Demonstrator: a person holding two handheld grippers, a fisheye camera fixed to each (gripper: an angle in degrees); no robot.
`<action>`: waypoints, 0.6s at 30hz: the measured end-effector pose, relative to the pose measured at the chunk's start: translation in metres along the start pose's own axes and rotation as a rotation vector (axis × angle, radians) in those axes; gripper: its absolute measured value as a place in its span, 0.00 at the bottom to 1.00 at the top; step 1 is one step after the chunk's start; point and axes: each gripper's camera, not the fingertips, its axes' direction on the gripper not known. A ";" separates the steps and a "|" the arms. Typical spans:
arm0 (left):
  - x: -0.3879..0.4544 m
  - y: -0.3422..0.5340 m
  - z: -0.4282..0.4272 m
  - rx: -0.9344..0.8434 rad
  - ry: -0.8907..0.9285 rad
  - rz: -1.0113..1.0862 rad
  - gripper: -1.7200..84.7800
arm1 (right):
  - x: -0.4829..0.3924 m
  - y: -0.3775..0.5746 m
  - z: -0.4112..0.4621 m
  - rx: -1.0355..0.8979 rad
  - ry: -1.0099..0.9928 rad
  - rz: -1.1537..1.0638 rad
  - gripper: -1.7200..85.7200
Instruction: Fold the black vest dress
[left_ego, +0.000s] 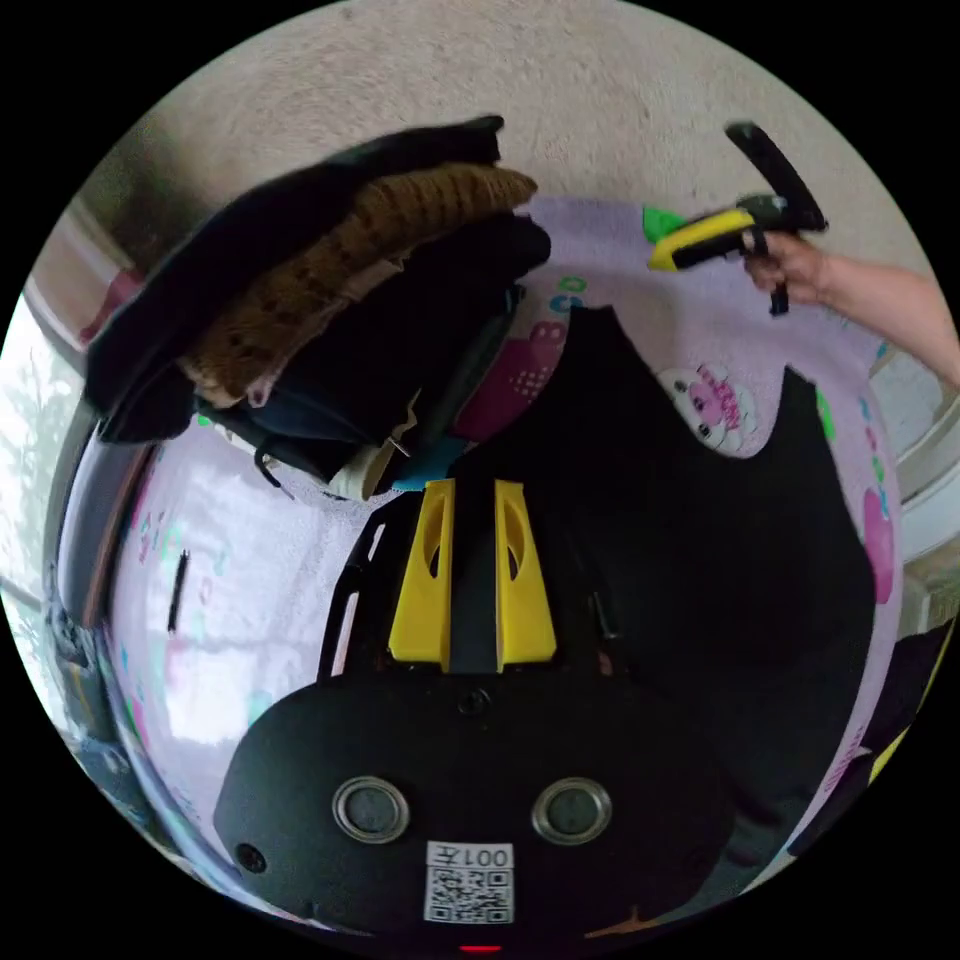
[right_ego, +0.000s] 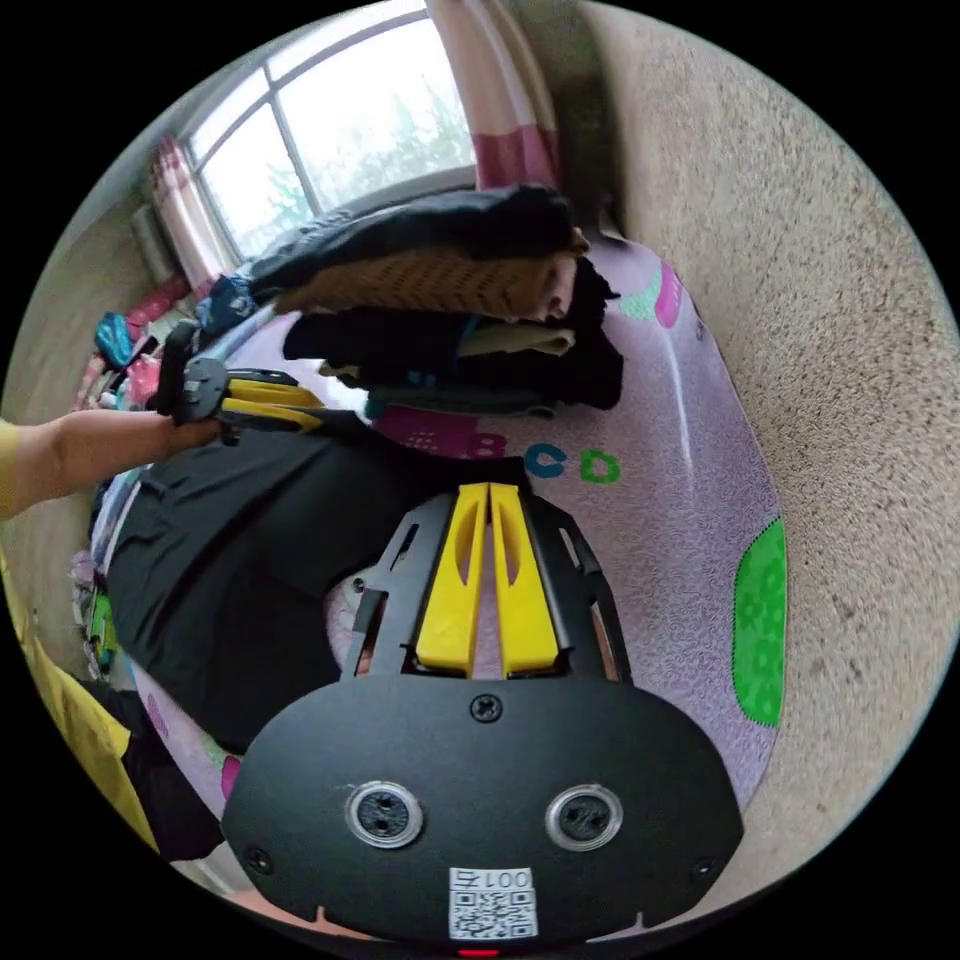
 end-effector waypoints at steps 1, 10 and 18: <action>0.001 0.008 -0.012 0.052 0.029 -0.047 0.04 | -0.006 0.005 -0.005 -0.002 -0.005 -0.013 0.02; 0.126 0.095 -0.080 0.022 0.213 -0.003 0.01 | -0.064 0.110 -0.031 -0.317 0.104 -0.076 0.02; 0.220 0.107 -0.061 -0.119 0.345 0.045 0.00 | -0.058 0.121 -0.017 -0.400 0.097 -0.001 0.02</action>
